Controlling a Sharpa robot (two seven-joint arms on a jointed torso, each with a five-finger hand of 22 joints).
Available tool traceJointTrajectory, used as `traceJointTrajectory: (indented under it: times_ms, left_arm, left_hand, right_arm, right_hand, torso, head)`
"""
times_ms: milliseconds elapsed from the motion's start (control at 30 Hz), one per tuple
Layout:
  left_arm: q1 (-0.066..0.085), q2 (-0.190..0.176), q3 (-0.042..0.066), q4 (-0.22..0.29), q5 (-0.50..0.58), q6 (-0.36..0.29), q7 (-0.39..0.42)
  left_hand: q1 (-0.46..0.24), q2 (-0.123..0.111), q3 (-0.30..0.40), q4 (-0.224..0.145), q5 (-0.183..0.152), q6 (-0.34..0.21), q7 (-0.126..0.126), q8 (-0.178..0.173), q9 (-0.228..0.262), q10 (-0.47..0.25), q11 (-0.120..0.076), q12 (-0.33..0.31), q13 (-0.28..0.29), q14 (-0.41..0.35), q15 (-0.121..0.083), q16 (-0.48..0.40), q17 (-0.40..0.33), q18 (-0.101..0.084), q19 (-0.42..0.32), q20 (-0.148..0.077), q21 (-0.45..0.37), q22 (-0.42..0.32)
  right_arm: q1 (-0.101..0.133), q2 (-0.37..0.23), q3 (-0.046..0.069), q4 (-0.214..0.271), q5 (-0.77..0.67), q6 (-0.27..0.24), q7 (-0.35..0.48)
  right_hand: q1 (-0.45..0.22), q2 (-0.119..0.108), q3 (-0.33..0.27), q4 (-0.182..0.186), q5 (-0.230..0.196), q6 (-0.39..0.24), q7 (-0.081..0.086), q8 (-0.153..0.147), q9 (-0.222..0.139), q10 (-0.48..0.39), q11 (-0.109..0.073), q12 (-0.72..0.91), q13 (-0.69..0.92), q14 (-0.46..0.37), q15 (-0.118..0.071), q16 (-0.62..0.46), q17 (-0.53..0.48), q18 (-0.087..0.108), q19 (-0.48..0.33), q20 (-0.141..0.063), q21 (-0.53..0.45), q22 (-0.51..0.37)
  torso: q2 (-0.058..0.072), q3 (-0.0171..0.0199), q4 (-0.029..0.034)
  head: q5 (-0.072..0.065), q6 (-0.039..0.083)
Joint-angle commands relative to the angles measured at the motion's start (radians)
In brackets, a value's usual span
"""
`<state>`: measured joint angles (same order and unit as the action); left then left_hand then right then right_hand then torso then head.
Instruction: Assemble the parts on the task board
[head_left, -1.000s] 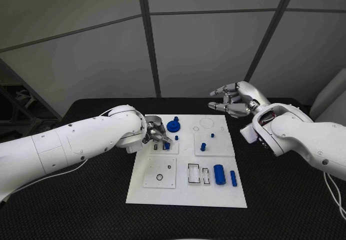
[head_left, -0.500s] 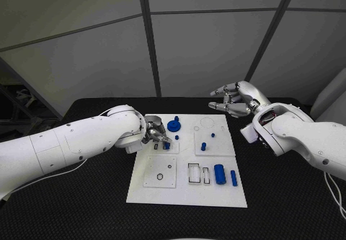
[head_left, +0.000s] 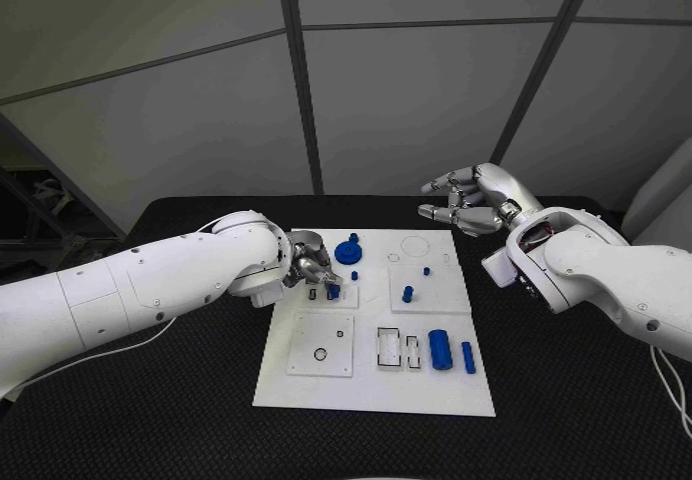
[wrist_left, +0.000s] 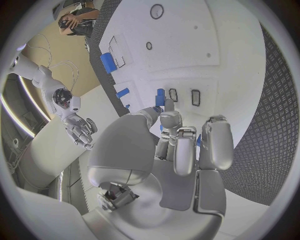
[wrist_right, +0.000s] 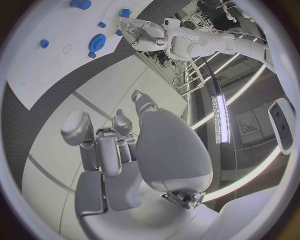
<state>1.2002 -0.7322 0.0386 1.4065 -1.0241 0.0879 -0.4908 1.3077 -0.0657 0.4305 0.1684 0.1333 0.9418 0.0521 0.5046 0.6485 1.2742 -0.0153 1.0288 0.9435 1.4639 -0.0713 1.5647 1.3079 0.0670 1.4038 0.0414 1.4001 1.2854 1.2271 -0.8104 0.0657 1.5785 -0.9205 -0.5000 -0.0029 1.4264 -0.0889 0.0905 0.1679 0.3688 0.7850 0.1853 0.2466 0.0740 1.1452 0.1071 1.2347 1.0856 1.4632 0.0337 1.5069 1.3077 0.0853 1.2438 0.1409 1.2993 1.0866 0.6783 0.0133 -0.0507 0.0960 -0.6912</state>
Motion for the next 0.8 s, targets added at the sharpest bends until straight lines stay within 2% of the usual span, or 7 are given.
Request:
traceJointTrajectory:
  times_ms: [33,800]
  left_arm:
    - [0.001,-0.002,0.0,0.003,0.007,-0.023,0.02]
    - [0.0,-0.016,-0.001,0.006,-0.015,-0.063,0.028]
  left_hand:
    - [-0.013,0.002,0.069,-0.061,-0.004,-0.007,0.001,0.005,0.002,0.004,-0.003,-0.006,-0.001,0.107,-0.001,0.006,0.263,-0.001,-0.003,-0.001,-0.004,0.001]
    - [-0.024,-0.007,0.088,-0.07,-0.002,-0.006,-0.001,0.008,0.007,0.01,-0.004,-0.002,0.003,0.107,-0.002,0.006,0.263,-0.002,0.001,-0.001,-0.001,0.008]
  right_arm:
    - [0.002,0.0,0.001,0.0,-0.001,0.004,0.003]
    - [0.002,0.001,0.001,-0.003,-0.002,0.006,0.002]
  right_hand:
    - [-0.005,0.001,-0.003,0.002,0.002,0.007,0.003,0.002,0.0,0.005,-0.005,-0.004,0.0,0.07,-0.007,-0.007,0.122,0.018,-0.004,-0.005,-0.003,-0.002]
    - [-0.006,0.001,-0.003,0.002,0.001,0.007,0.003,0.003,-0.001,0.005,-0.005,-0.005,-0.001,0.07,-0.007,-0.007,0.122,0.018,-0.004,-0.005,-0.004,-0.003]
  torso:
    - [0.0,0.0001,0.0001]
    - [0.0,-0.0001,0.0003]
  head:
    - [0.0,-0.001]
    - [0.003,0.001]
